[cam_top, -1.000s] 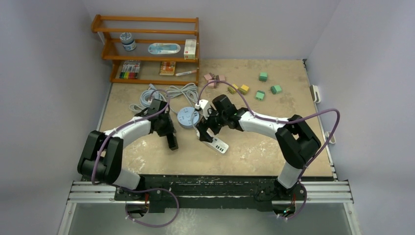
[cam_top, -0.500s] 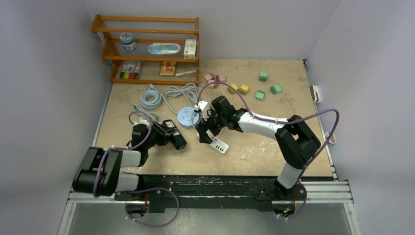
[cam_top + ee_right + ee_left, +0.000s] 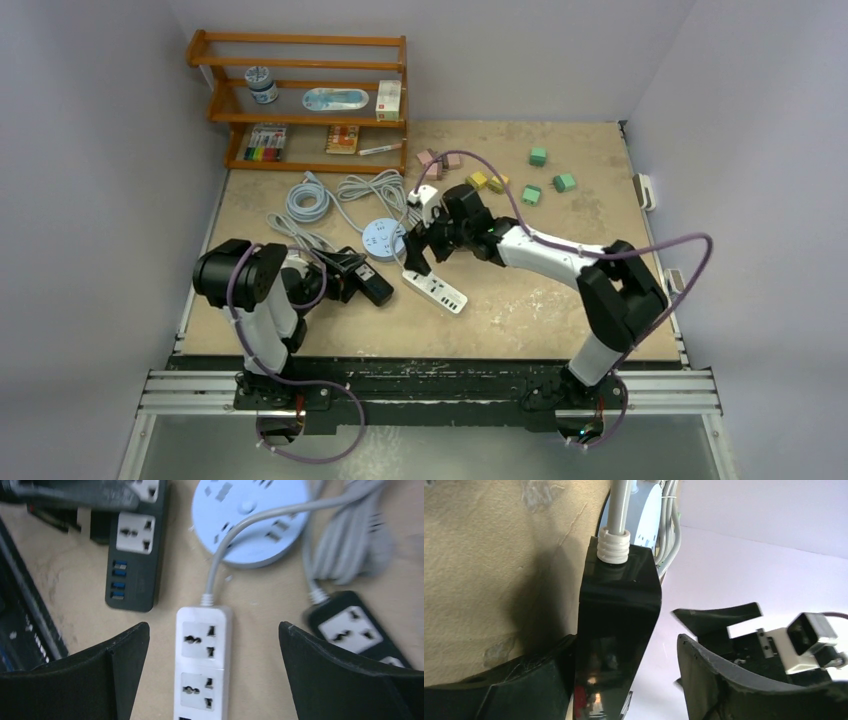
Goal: Pull the plug off the socket
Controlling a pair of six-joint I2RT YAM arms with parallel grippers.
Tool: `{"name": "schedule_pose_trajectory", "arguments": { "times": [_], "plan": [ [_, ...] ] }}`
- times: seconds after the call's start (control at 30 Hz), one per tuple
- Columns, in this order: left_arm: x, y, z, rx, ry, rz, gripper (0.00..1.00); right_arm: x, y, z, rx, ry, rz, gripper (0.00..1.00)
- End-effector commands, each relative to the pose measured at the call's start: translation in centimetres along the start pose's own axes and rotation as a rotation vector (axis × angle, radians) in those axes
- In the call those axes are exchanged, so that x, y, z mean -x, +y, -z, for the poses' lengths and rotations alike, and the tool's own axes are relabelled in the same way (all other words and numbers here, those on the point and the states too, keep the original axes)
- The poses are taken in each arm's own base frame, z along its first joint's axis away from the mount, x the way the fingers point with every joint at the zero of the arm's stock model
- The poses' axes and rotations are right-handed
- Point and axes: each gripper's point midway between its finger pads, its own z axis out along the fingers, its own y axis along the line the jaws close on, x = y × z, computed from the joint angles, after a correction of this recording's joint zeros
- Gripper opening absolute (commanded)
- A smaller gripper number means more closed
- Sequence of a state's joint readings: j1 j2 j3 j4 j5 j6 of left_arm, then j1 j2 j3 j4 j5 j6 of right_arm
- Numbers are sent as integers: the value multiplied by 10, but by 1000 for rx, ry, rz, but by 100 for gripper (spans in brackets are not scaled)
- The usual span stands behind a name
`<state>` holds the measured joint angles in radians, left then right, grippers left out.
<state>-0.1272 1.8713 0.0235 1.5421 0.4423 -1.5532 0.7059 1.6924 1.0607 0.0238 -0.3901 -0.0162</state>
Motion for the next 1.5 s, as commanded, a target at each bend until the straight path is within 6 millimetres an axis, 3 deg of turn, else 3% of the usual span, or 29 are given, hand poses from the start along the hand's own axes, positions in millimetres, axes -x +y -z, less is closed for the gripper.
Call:
{"name": "schedule_pose_trajectory", "arguments": {
  "times": [0.0,0.07,0.13,0.2,0.27,0.4,0.5,0.63,0.83,1.17,1.33,1.47],
  "plan": [
    [0,-26,0,-88,3,23,72,91,-35,62,-274,-366,-29,99],
    [4,-30,-4,-69,-9,-16,73,104,-62,96,-386,-488,-102,99],
    [11,-30,-10,-2,-35,-100,74,105,-88,125,-419,-573,-174,100],
    [23,-41,-14,121,-93,-287,76,107,-118,154,-446,-634,-248,99],
    [38,-84,-5,183,-208,-524,77,105,-151,177,-524,-667,-314,100],
    [57,-130,8,263,-273,-673,79,93,-225,209,-715,-667,-492,99],
    [60,-136,9,318,-253,-686,80,78,-265,221,-780,-660,-632,99],
    [57,-136,10,321,-237,-684,81,62,-295,227,-863,-627,-676,99],
    [61,-141,15,347,-243,-732,82,18,-325,227,-929,-551,-771,99],
    [69,-134,-6,415,-185,-763,84,-20,-341,186,-898,-361,-785,82],
    [69,-128,-12,431,-164,-765,85,-26,-346,168,-858,-295,-762,71],
    [70,-120,-15,452,-153,-758,85,-30,-351,157,-877,-241,-741,70]
  ]
}}
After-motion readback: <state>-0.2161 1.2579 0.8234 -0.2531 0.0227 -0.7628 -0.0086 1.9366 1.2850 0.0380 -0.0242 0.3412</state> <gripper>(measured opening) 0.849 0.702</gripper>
